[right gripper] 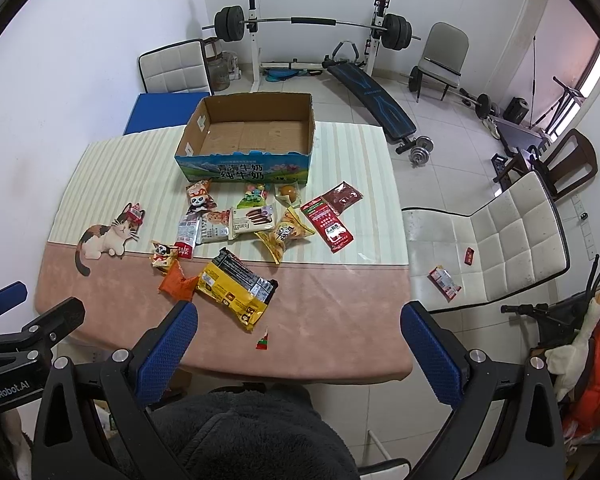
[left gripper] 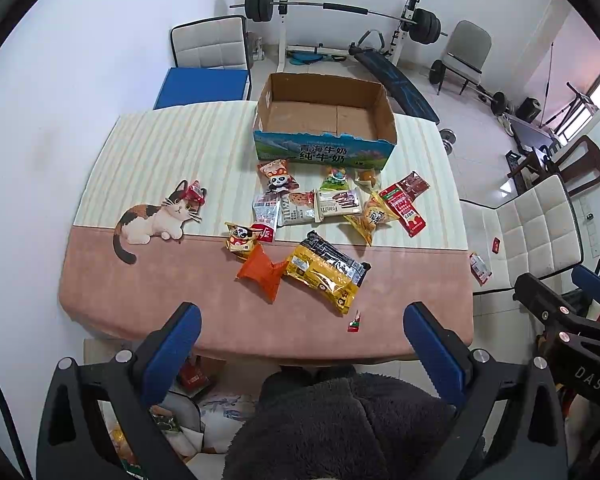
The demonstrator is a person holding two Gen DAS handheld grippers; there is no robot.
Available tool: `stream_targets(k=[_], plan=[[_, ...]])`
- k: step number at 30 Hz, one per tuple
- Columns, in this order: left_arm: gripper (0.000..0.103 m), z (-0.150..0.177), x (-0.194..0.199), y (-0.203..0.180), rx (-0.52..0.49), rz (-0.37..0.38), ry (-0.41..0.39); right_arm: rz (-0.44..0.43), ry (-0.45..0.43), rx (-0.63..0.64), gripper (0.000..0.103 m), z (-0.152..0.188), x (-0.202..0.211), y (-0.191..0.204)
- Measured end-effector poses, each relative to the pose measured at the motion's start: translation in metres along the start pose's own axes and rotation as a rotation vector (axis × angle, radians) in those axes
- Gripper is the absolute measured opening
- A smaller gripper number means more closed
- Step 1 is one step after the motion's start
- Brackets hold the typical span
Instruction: Organize snacks
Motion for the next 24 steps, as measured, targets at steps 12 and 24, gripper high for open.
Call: stream_targets(k=[12,24], plan=[[0.103,-0.0005,0.0018,0.0004,0.001,-0.001,-0.004,-0.001,0.0,0.001,0.103,-0.0018,0.0017,0.0032],[0.103,-0.0033,0.0051,-0.0012,0.001,-0.002,-0.008,-0.011,-0.002,0.0,0.103,-0.0052,0.0009,0.0052]])
Point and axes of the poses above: each gripper's, at about its wrist camera, not at the fingertips, and x roughly against the way its jaws point, y to its left, z to its underside, the point moved 3 cm from there along -x, roughly the way its jaws point, and after that the axes turned 1 degree about z, right-handed, at the moved point
